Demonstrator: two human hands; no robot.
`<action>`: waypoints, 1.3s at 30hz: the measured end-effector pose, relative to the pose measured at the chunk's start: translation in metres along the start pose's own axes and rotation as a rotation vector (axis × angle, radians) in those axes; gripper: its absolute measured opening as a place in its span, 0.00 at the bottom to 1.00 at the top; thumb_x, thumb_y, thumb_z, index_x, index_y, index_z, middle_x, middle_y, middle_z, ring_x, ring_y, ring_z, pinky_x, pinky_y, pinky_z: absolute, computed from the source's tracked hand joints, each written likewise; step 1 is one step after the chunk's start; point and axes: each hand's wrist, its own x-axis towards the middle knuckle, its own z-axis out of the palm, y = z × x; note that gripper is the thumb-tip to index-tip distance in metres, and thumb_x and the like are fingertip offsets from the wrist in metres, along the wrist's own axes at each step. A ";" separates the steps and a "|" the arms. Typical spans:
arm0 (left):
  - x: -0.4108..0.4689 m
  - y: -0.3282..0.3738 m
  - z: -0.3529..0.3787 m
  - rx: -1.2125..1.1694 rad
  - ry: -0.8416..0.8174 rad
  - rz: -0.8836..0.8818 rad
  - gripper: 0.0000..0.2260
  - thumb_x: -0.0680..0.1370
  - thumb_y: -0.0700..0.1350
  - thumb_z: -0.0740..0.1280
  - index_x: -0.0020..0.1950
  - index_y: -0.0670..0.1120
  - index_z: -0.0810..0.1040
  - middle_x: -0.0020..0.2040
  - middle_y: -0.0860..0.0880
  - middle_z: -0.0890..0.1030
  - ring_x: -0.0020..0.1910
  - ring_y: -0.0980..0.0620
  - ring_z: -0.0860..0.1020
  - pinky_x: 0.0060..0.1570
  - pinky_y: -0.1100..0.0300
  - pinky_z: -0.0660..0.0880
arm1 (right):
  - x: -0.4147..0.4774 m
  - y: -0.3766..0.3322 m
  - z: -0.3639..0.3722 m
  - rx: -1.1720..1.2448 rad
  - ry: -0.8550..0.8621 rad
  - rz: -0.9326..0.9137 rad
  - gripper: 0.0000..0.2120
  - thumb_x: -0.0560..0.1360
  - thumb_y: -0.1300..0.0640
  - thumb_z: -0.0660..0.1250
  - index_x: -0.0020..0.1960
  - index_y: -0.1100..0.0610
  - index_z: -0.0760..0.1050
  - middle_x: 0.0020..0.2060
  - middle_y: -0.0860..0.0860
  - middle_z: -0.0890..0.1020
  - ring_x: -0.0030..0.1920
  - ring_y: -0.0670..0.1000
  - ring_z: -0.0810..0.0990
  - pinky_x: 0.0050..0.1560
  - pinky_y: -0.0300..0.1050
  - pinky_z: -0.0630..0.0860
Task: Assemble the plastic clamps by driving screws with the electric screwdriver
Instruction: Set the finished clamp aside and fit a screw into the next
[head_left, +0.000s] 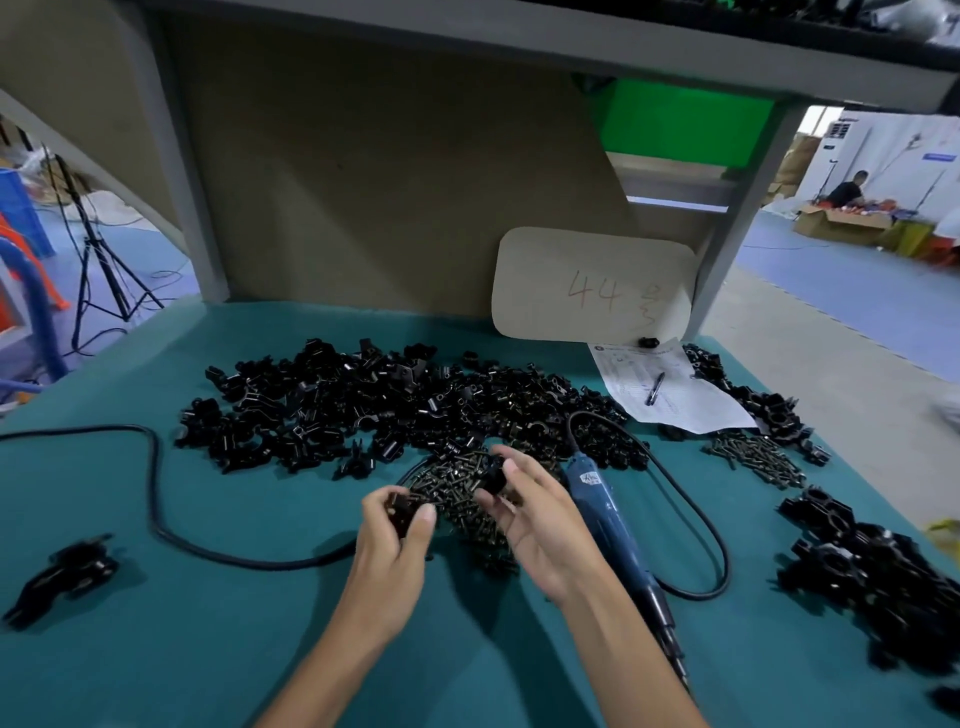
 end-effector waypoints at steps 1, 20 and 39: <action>-0.001 0.003 -0.001 0.015 -0.024 0.021 0.07 0.81 0.60 0.60 0.57 0.65 0.64 0.57 0.55 0.74 0.56 0.58 0.73 0.51 0.60 0.69 | -0.007 0.002 0.000 -0.007 -0.017 -0.006 0.09 0.80 0.60 0.68 0.59 0.59 0.82 0.49 0.53 0.83 0.46 0.49 0.82 0.47 0.42 0.81; -0.014 0.054 -0.019 -0.411 -0.367 0.033 0.14 0.76 0.50 0.71 0.60 0.60 0.76 0.38 0.56 0.79 0.34 0.56 0.71 0.36 0.62 0.72 | -0.050 -0.018 -0.001 -0.155 -0.203 -0.119 0.13 0.75 0.58 0.71 0.59 0.54 0.84 0.53 0.54 0.85 0.52 0.50 0.85 0.50 0.42 0.81; -0.021 0.065 -0.012 -0.392 -0.353 0.029 0.12 0.76 0.51 0.68 0.59 0.56 0.77 0.35 0.52 0.77 0.37 0.55 0.75 0.41 0.63 0.73 | -0.060 -0.015 0.001 -0.183 -0.191 -0.056 0.14 0.79 0.58 0.68 0.64 0.58 0.81 0.52 0.58 0.85 0.46 0.52 0.82 0.51 0.43 0.80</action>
